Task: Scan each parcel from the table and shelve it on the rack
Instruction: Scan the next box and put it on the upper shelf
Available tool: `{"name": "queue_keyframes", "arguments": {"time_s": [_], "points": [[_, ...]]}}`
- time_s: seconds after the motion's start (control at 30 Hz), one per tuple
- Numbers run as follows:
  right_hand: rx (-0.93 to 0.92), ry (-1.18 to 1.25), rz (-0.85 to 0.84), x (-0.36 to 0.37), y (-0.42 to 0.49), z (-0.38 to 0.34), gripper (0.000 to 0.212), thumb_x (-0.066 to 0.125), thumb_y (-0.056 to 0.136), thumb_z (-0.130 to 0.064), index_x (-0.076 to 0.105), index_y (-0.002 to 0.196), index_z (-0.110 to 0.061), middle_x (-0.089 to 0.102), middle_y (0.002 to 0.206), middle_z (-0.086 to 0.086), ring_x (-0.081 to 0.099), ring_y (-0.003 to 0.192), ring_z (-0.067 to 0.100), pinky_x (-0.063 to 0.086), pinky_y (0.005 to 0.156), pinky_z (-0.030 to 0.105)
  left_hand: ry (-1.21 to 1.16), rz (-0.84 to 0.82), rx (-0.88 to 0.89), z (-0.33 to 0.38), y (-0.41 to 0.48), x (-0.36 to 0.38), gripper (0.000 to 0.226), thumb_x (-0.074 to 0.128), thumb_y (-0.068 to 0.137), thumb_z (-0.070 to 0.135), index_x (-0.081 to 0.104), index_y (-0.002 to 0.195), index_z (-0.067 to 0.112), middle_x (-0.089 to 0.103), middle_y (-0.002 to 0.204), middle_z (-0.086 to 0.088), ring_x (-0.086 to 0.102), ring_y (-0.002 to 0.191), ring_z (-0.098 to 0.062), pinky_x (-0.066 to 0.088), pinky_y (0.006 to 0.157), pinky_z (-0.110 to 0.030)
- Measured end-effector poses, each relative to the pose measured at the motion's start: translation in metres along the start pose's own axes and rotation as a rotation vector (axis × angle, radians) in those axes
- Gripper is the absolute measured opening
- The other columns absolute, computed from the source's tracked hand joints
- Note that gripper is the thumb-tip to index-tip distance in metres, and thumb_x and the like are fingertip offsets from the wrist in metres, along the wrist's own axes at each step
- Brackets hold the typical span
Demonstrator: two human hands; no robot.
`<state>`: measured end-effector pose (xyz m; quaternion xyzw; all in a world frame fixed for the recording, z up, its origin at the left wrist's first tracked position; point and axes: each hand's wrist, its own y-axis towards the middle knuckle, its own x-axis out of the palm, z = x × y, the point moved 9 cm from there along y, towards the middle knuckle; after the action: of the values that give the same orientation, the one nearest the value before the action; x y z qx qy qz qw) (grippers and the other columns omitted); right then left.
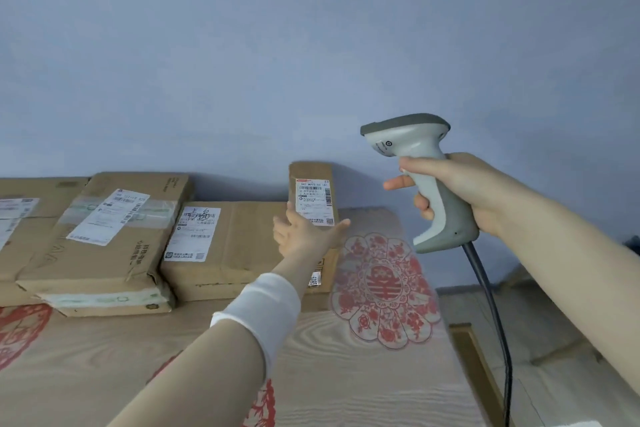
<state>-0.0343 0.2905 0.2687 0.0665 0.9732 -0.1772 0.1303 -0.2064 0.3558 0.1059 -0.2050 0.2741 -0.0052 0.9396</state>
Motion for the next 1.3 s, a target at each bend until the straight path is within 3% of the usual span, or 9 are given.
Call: {"name": "queue_keyframes", "arguments": {"time_s": [0.13,0.23,0.4,0.67,0.97,1.3], "points": [[0.037,0.015,-0.073,-0.015,0.048,0.028,0.020,0.059,0.091,-0.027,0.063,0.093,-0.008,0.075,0.089,0.009,0.045,0.038,0.014,0.043,0.042,0.019,0.155,0.058,-0.106,-0.015,0.022,0.035,0.125,0.070,0.065,0.067,-0.007,0.151,0.018,-0.007,0.157,-0.018,-0.003,0.145,-0.034,0.010,0.117,-0.047],[0.056,0.097,-0.115,-0.015,0.073,0.044,0.014,0.059,0.092,-0.025,0.059,0.090,-0.011,0.076,0.085,0.004,0.044,0.039,0.013,0.042,0.041,0.019,0.222,0.140,-0.103,-0.022,0.030,0.042,0.126,0.073,0.065,0.063,-0.009,0.150,0.018,-0.003,0.156,-0.015,0.002,0.143,-0.032,0.017,0.113,-0.047],[0.104,0.118,-0.188,-0.008,0.096,0.067,0.014,0.060,0.091,-0.024,0.058,0.088,-0.011,0.075,0.086,0.005,0.044,0.038,0.013,0.042,0.040,0.020,0.200,0.235,-0.133,-0.025,0.036,0.041,0.133,0.074,0.066,0.059,-0.015,0.148,0.005,0.004,0.155,-0.014,0.007,0.142,-0.031,0.016,0.114,-0.039],[0.101,0.145,-0.224,0.004,0.103,0.071,0.013,0.058,0.092,-0.023,0.057,0.086,-0.011,0.074,0.082,0.005,0.043,0.038,0.014,0.041,0.039,0.019,0.129,0.309,-0.103,-0.025,0.035,0.035,0.122,0.081,0.062,0.052,0.007,0.147,0.005,0.026,0.144,-0.013,0.020,0.136,-0.028,0.021,0.111,-0.035],[0.075,0.188,-0.131,-0.007,0.057,0.052,0.011,0.058,0.092,-0.020,0.058,0.093,-0.008,0.073,0.069,0.001,0.044,0.036,0.012,0.040,0.036,0.019,0.009,0.424,0.224,-0.003,-0.017,0.023,0.120,0.083,0.058,0.050,0.015,0.147,0.006,0.033,0.139,-0.009,0.025,0.128,-0.023,0.018,0.110,-0.031],[0.006,0.262,-0.021,0.025,-0.070,0.025,0.019,0.059,0.091,-0.022,0.055,0.102,-0.008,0.075,0.077,0.004,0.045,0.037,0.011,0.041,0.040,0.017,-0.167,0.473,0.489,-0.007,-0.116,-0.061,0.116,0.085,0.056,0.041,0.020,0.146,0.007,0.037,0.135,-0.009,0.024,0.125,-0.017,0.016,0.108,-0.026]]}}
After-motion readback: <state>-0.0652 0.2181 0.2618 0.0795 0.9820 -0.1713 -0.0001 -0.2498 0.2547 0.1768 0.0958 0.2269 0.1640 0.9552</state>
